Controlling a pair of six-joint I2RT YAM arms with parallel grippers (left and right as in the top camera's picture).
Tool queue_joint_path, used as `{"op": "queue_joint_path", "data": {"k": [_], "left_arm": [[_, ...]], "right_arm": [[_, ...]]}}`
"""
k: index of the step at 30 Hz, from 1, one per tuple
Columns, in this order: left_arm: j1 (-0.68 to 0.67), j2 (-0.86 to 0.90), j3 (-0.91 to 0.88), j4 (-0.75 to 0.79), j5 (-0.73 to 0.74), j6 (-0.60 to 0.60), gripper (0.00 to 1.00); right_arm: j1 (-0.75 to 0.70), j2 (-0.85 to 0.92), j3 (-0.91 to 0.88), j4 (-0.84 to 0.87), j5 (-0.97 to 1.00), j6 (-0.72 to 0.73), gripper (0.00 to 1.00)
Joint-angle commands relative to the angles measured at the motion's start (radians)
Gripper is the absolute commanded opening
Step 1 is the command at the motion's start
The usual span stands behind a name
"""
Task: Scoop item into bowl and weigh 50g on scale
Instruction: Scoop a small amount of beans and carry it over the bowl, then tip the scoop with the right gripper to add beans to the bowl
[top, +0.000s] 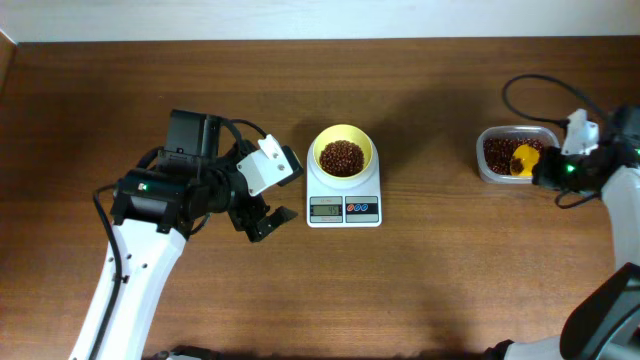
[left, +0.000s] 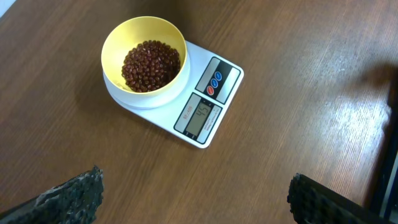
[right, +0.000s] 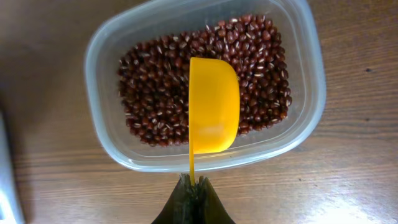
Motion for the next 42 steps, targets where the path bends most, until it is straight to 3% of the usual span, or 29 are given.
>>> {"op": "queue_joint_path", "data": {"k": [1, 12, 16, 28, 34, 42], "left_arm": [[-0.002, 0.002, -0.008, 0.001, 0.018, -0.013, 0.99], [-0.002, 0.002, -0.008, 0.001, 0.018, -0.013, 0.99], [-0.002, 0.002, -0.008, 0.001, 0.018, -0.012, 0.99], [-0.002, 0.002, -0.008, 0.001, 0.018, -0.013, 0.99], [-0.002, 0.002, -0.008, 0.001, 0.018, -0.013, 0.99], [-0.002, 0.002, -0.008, 0.001, 0.018, -0.012, 0.99]], "right_arm": [[-0.083, 0.003, 0.014, -0.012, -0.154, 0.013, 0.04], [-0.136, -0.017, 0.015, -0.018, -0.555, 0.042, 0.04], [-0.066, -0.024, 0.016, -0.014, -0.639, 0.042, 0.04], [0.415, -0.024, 0.105, 0.220, -0.584, 0.109, 0.04], [0.588, -0.024, 0.105, 0.226, -0.518, 0.071, 0.04], [0.728, -0.024, 0.105, 0.206, -0.237, 0.018, 0.04]]}}
